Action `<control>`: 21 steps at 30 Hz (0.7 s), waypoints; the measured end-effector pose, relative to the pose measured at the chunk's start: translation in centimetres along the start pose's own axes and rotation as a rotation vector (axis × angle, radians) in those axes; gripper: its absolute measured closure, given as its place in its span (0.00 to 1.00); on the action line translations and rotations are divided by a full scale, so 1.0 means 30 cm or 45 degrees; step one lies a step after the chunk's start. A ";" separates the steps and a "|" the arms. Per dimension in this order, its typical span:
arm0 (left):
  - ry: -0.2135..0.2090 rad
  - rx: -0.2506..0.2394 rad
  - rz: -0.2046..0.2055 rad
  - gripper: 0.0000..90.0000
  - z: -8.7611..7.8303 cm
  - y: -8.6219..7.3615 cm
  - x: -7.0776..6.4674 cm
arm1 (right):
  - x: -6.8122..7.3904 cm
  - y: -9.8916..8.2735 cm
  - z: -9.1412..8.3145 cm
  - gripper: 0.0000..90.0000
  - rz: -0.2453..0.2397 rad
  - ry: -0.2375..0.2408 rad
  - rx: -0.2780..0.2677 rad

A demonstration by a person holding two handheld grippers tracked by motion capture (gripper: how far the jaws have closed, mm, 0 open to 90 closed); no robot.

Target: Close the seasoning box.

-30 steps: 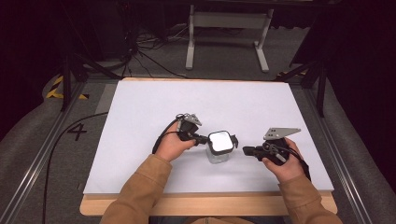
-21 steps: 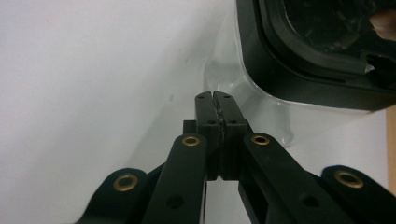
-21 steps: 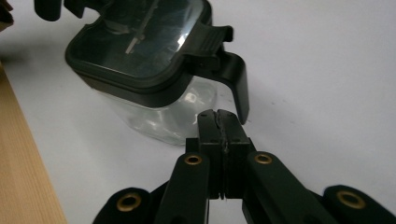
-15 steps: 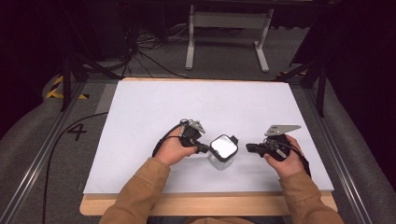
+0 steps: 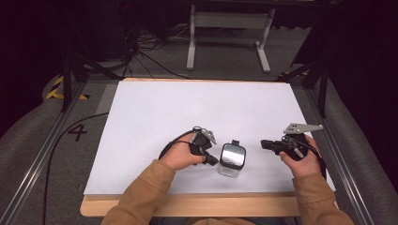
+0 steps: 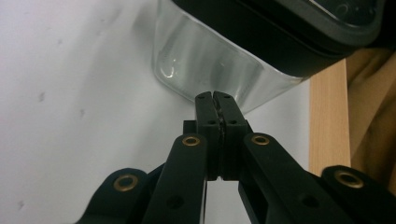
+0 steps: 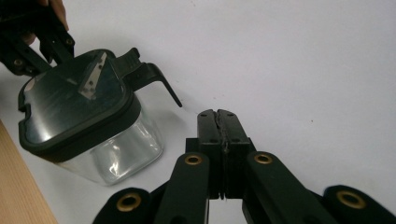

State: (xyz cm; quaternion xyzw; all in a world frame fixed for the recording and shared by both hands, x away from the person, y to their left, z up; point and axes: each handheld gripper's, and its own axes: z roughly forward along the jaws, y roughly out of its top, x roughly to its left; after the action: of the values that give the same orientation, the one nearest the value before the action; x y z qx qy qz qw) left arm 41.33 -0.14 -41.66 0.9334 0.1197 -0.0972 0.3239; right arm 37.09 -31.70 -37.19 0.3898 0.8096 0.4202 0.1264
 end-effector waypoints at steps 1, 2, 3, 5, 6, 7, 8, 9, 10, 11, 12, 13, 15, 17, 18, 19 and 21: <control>-0.009 0.008 0.008 1.00 0.001 0.004 -0.004 | 0.000 0.001 -0.001 1.00 -0.003 0.002 -0.002; -0.018 0.008 0.018 1.00 0.003 0.009 -0.011 | 0.000 0.001 -0.002 1.00 -0.006 0.001 -0.005; -0.021 0.009 0.023 1.00 0.006 0.012 -0.016 | 0.002 0.002 -0.002 1.00 -0.007 0.004 -0.005; -0.035 0.013 0.023 1.00 0.010 0.014 -0.020 | 0.004 0.003 -0.002 1.00 -0.004 0.007 -0.006; -0.032 0.019 0.019 1.00 0.012 0.016 -0.025 | 0.004 0.004 -0.001 1.00 -0.008 0.007 -0.007; -0.039 0.015 0.029 1.00 0.015 0.019 -0.027 | 0.004 0.004 -0.001 1.00 -0.010 0.006 -0.006; -0.036 0.015 0.029 1.00 0.018 0.021 -0.030 | 0.004 0.004 0.000 1.00 -0.010 0.005 -0.006; -0.043 0.013 0.033 1.00 0.021 0.022 -0.033 | 0.003 0.004 0.000 1.00 -0.009 0.005 -0.005; -0.047 0.022 0.039 1.00 0.023 0.025 -0.034 | 0.002 0.004 0.000 1.00 -0.009 0.004 -0.005; -0.055 0.023 0.043 1.00 0.029 0.027 -0.038 | 0.001 0.004 -0.001 1.00 -0.009 0.003 -0.007; -0.047 0.023 0.050 1.00 0.034 0.028 -0.040 | 0.001 0.004 -0.001 1.00 -0.006 0.003 -0.009; -0.030 0.033 0.060 0.99 0.039 0.030 -0.041 | 0.000 0.004 -0.001 1.00 -0.005 0.003 -0.008; -0.033 0.034 0.054 0.98 0.039 0.030 -0.040 | 0.001 0.004 -0.002 1.00 -0.001 0.003 -0.006; -0.040 0.013 0.041 0.98 0.028 0.025 -0.033 | 0.001 0.005 -0.006 1.00 -0.007 0.002 -0.011; -0.029 -0.005 0.025 0.98 0.014 0.020 -0.032 | 0.001 0.006 -0.007 1.00 -0.007 0.000 -0.013; -0.023 -0.017 0.016 0.98 -0.002 0.017 -0.030 | -0.002 0.007 -0.009 1.00 -0.010 0.000 -0.019; 0.014 -0.072 -0.012 0.95 -0.049 0.006 -0.028 | -0.005 0.012 -0.013 1.00 -0.005 0.001 -0.023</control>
State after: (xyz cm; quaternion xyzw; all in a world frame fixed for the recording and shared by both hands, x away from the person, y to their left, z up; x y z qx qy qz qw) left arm 40.72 0.52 -40.21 0.9239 0.1286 -0.0901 0.3490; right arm 37.17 -31.91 -36.70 0.3869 0.8067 0.4273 0.1304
